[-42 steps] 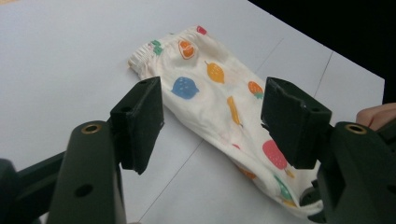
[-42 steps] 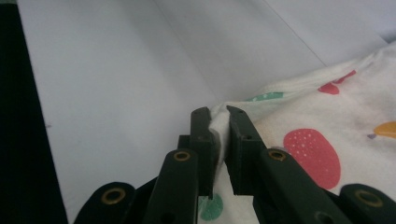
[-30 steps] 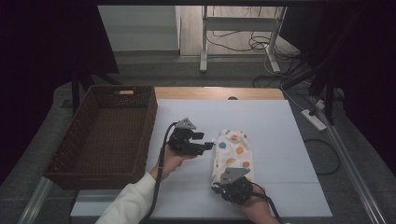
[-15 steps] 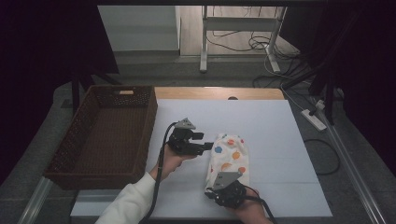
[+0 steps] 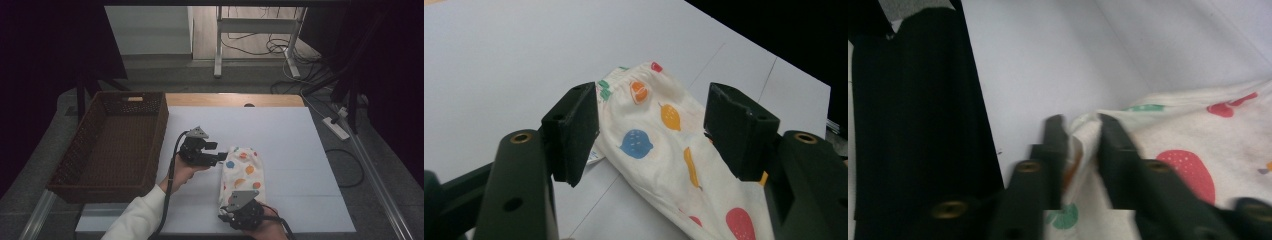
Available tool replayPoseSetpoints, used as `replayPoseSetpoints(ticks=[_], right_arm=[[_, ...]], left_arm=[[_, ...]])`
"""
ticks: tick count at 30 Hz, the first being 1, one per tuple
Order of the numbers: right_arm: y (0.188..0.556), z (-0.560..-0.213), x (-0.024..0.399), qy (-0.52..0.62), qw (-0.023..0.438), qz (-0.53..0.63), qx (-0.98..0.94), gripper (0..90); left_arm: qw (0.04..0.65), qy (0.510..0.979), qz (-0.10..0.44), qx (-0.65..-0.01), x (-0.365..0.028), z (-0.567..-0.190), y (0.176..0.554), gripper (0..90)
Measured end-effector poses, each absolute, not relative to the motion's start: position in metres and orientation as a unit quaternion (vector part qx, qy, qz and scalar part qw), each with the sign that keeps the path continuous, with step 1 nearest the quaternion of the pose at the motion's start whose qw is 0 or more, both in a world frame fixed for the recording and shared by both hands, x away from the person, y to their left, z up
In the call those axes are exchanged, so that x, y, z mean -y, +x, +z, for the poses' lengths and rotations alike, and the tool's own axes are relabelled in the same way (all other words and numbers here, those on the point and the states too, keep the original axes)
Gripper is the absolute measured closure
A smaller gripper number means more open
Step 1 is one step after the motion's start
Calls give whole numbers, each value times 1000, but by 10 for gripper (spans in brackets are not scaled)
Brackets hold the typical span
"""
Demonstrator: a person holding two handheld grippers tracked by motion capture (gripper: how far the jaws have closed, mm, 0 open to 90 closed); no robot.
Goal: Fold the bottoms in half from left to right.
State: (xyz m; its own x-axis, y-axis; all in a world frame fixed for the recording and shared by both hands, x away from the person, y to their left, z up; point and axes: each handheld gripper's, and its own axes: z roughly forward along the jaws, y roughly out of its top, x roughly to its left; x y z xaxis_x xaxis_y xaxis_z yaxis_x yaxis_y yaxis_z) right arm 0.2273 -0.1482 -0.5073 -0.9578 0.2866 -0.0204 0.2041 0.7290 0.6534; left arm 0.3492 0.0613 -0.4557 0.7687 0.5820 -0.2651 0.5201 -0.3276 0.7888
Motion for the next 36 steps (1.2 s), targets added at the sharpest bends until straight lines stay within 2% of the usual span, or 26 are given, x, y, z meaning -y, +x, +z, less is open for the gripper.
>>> replayPoseSetpoints(ticks=[2, 6, 11, 19, 36], right_arm=[[223, -501, 151, 136, 71, 354, -923, 516], [220, -486, 166, 157, 89, 390, -903, 435], [240, -475, 193, 218, 114, 409, -879, 444], [271, -483, 226, 290, 132, 404, -857, 455], [310, -486, 246, 357, 147, 401, -831, 444]], left_arm=[[471, 813, 33, -340, -62, -456, 349, 381], [472, 812, 34, -341, -63, -455, 349, 381], [471, 814, 34, -338, -61, -455, 349, 381], [468, 815, 31, -339, -60, -457, 350, 379], [464, 819, 28, -336, -57, -460, 349, 378]])
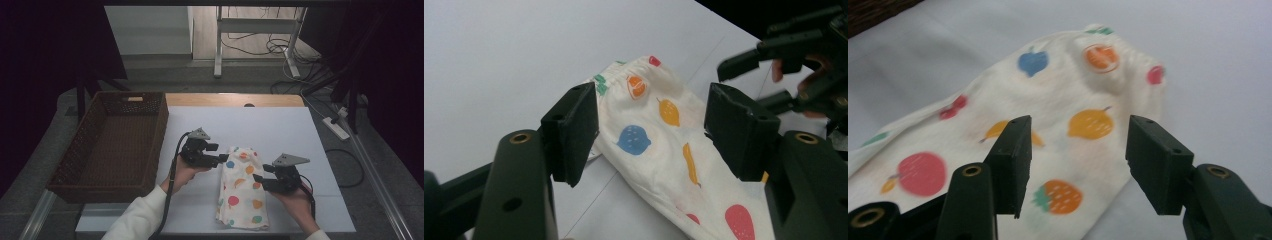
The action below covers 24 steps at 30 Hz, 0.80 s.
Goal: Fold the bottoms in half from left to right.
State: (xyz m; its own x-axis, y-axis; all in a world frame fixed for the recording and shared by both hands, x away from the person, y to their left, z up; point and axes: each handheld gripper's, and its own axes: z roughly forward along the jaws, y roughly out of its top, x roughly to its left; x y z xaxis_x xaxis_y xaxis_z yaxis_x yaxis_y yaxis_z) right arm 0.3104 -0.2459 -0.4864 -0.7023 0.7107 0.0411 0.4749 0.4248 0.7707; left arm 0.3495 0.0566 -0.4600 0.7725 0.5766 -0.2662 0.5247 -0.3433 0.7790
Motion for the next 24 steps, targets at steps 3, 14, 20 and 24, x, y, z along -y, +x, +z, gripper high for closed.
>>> replayPoseSetpoints(ticks=[3, 14, 20, 24], right_arm=[[324, -485, 248, 372, 159, 402, -821, 446], [387, -487, 236, 413, 158, 402, -802, 507], [408, -494, 228, 415, 163, 385, -808, 512], [414, -500, 226, 420, 156, 372, -813, 512]], left_arm=[[465, 819, 28, -337, -57, -460, 350, 376], [466, 818, 30, -337, -60, -460, 351, 376], [466, 817, 29, -339, -62, -460, 351, 376], [465, 818, 30, -337, -61, -460, 350, 376]])
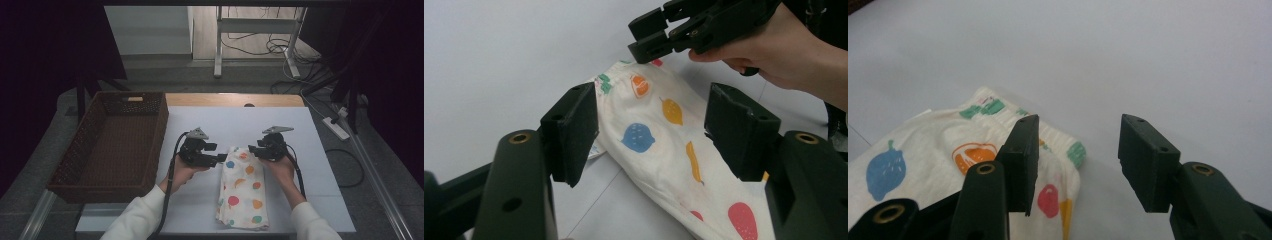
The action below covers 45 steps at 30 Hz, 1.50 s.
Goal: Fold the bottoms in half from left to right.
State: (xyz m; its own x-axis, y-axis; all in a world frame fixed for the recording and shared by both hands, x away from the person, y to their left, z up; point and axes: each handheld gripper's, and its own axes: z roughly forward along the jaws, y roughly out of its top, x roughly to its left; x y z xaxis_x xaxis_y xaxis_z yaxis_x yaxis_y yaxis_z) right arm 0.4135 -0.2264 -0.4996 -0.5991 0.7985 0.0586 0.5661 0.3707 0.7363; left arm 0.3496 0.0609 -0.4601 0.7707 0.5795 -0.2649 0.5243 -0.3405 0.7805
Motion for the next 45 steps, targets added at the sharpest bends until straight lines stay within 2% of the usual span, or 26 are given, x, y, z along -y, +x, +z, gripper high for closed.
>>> replayPoseSetpoints(ticks=[8, 12, 19, 24, 28, 38, 45], right_arm=[[402, -512, 219, 402, 138, 330, -843, 513], [397, -514, 217, 388, 142, 319, -853, 546], [393, -517, 214, 377, 143, 312, -860, 647], [391, -517, 211, 365, 159, 304, -865, 772], [389, -516, 209, 350, 169, 299, -871, 828], [387, -499, 212, 334, 209, 320, -862, 830], [398, -499, 207, 326, 227, 310, -864, 821]], left_arm=[[471, 815, 24, -337, -62, -459, 350, 376], [471, 814, 23, -339, -62, -460, 350, 376], [468, 816, 23, -338, -61, -461, 351, 376], [468, 816, 24, -339, -60, -461, 351, 376], [468, 816, 24, -339, -61, -461, 351, 376], [470, 813, 24, -342, -63, -461, 352, 376], [468, 815, 22, -341, -61, -462, 352, 376]])
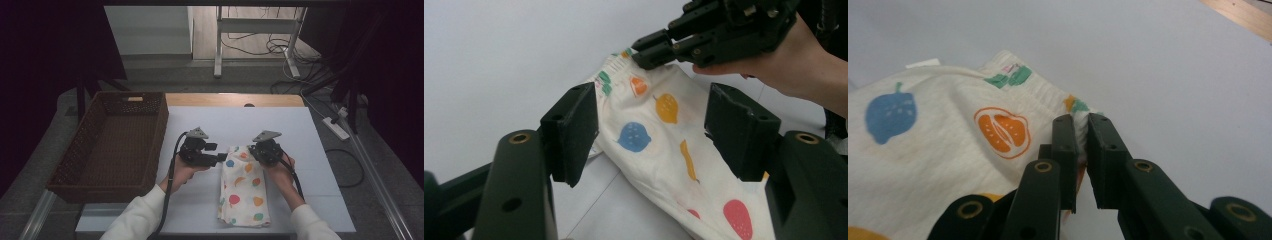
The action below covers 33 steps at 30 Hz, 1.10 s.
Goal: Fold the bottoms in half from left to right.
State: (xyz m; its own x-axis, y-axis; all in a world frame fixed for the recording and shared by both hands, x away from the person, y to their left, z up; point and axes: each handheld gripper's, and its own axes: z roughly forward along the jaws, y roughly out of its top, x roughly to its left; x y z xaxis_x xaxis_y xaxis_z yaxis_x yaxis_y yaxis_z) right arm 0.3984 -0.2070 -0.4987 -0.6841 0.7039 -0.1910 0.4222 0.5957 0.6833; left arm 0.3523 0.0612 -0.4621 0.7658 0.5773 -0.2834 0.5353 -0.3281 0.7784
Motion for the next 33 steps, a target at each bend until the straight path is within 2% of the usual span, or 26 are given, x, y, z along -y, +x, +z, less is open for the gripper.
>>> replayPoseSetpoints(ticks=[5, 10, 15, 24, 27, 33], right_arm=[[405, -504, 206, 331, 223, 299, -867, 796], [407, -508, 207, 339, 215, 293, -868, 707], [407, -508, 204, 326, 218, 298, -870, 691], [411, -516, 201, 324, 197, 289, -879, 830], [411, -514, 202, 324, 195, 291, -879, 842], [405, -495, 200, 302, 230, 307, -873, 842]], left_arm=[[467, 815, 22, -342, -61, -463, 353, 375], [467, 815, 24, -342, -61, -463, 352, 375], [465, 816, 22, -342, -61, -464, 352, 375], [465, 816, 22, -342, -60, -464, 353, 375], [464, 817, 23, -342, -60, -464, 352, 375], [466, 816, 23, -343, -62, -464, 353, 375]])
